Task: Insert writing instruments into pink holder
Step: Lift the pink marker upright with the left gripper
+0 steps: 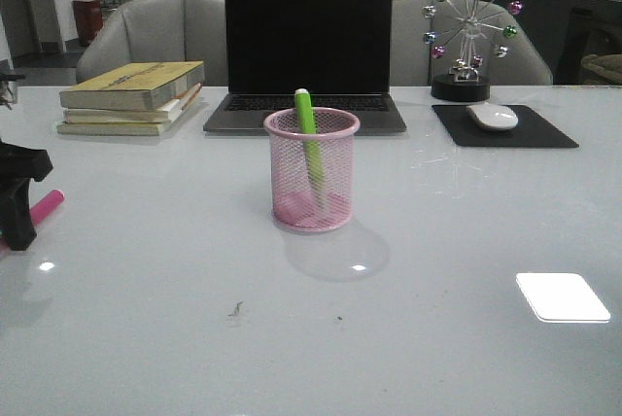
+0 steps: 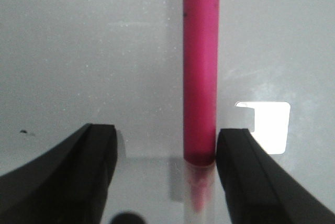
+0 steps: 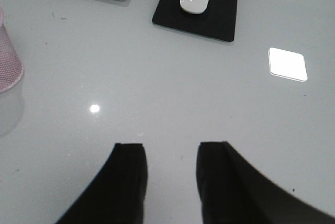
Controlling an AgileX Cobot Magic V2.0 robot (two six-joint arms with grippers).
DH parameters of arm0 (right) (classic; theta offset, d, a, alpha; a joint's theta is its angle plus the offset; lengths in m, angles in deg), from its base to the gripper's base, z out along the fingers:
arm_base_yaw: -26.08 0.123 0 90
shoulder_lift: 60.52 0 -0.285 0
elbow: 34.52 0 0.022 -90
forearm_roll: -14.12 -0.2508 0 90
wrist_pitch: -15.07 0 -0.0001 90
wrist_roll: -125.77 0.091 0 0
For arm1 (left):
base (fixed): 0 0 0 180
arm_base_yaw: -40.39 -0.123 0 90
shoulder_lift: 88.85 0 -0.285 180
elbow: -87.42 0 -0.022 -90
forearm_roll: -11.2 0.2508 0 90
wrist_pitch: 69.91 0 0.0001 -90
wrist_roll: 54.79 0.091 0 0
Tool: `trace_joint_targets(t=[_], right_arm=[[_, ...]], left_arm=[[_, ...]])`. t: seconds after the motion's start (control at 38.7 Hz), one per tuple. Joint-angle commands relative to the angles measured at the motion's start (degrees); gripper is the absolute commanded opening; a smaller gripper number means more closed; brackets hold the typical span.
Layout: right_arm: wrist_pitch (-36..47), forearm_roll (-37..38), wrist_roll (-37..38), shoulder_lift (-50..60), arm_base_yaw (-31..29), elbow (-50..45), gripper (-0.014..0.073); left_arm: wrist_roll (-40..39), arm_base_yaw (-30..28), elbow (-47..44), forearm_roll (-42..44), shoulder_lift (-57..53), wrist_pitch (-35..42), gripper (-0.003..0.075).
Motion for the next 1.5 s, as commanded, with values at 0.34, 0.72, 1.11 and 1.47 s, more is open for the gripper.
trace_joint_targets(t=[0.34,0.72,1.11,1.47], right_arm=[[3.84,0.44,-0.38,0.53,-0.30,1.67,0.0368],[3.84,0.44,-0.38,0.53,-0.30,1.67,0.0368],[3.84,0.44,-0.38,0.53,-0.30,1.67,0.0368],[3.84,0.44,-0.38,0.53,-0.30,1.67,0.0368]], left_arm=[[-0.07,0.38,1.22,-0.43,-2.15,-0.18,0.0456],[-0.07,0.38,1.22,0.47,1.02,-4.82,0.0456],[-0.07,0.38,1.22,0.47,3.68,-6.13,0.0371],[0.18,0.38,1.22,0.47,3.68,-6.26,0.0099]])
